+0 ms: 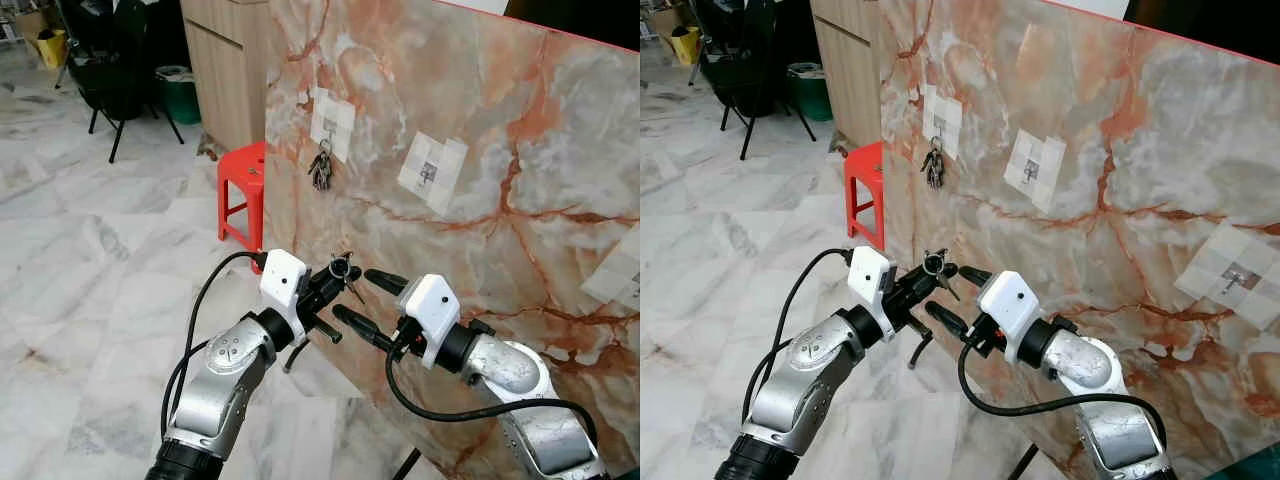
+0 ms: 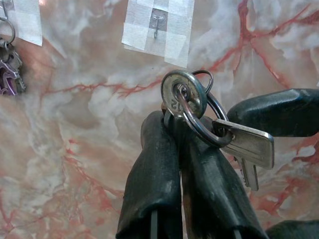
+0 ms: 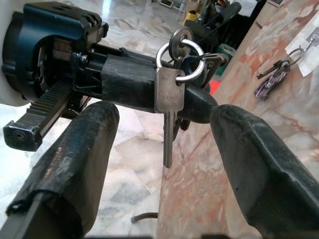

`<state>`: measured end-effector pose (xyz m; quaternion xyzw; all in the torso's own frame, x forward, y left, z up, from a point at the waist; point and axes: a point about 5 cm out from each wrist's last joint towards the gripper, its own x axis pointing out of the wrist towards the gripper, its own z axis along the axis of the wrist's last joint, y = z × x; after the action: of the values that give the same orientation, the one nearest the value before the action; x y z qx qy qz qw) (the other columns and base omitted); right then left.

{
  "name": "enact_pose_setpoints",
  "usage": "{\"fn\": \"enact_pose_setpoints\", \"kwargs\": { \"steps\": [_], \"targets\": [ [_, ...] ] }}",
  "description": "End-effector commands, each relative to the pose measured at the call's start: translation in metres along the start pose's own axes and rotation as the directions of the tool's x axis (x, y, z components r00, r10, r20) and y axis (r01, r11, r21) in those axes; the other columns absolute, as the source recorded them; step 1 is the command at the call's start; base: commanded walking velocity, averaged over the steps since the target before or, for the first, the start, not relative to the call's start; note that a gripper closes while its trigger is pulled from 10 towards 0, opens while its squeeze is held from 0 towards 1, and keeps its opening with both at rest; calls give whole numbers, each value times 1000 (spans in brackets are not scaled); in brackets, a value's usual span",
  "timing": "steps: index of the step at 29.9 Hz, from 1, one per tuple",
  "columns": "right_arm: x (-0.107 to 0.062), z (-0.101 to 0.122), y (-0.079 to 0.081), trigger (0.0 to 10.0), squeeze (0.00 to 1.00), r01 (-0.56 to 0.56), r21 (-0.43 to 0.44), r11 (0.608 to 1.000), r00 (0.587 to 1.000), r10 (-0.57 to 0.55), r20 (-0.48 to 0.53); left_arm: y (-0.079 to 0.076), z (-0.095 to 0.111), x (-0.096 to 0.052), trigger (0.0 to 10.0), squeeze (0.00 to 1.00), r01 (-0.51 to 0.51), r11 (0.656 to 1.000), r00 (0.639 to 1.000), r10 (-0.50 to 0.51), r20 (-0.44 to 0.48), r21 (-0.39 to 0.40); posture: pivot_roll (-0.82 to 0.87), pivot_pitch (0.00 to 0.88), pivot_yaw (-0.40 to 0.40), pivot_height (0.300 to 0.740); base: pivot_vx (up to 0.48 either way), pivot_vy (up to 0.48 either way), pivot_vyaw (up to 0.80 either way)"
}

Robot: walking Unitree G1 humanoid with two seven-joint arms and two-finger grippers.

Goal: Hang keys on a hook

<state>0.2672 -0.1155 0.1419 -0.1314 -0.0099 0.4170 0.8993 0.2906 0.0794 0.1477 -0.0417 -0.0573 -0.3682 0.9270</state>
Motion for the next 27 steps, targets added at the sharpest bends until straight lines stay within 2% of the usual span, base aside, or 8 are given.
{"fn": "enact_pose_setpoints", "kwargs": {
  "steps": [1, 7, 12, 15, 26, 27],
  "targets": [
    [1, 0, 0, 10000, 0, -6, -25, 1000, 1000, 5, -10, -4, 1, 3, 10000, 0, 22, 1000, 1000, -22, 0, 10, 87, 0, -88, 740, 0, 0, 0],
    [2, -4, 1, 10000, 0, -1, -41, 999, 1000, 0, -28, -5, 1, 3, 10000, 0, 24, 1000, 1000, -24, 2, 9, 85, 0, -87, 740, 0, 0, 0],
    [7, 1, 0, 10000, 0, 30, -36, 999, 1000, -30, 1, -5, 1, 4, 10000, 0, 25, 1000, 1000, -25, 1, 8, 86, 0, -87, 740, 0, 0, 0],
    [10, 1, -4, 10000, 0, 84, -50, 995, 996, -84, 1, -4, 0, 4, 10000, 0, 24, 1000, 1000, -24, -1, 10, 87, 0, -88, 740, 0, 0, 0],
    [11, 0, -6, 10000, 0, 90, -75, 993, 996, -91, -8, -4, 0, 5, 10000, 0, 25, 1000, 1000, -25, 0, 14, 83, 0, -89, 740, 0, 0, 0],
    [12, -1, -6, 9725, 0, 90, -83, 992, 996, -92, -13, -5, 0, 5, 10000, 0, 25, 1000, 1000, -25, 0, 14, 83, 0, -89, 740, 0, 0, 0]
  ]
}}
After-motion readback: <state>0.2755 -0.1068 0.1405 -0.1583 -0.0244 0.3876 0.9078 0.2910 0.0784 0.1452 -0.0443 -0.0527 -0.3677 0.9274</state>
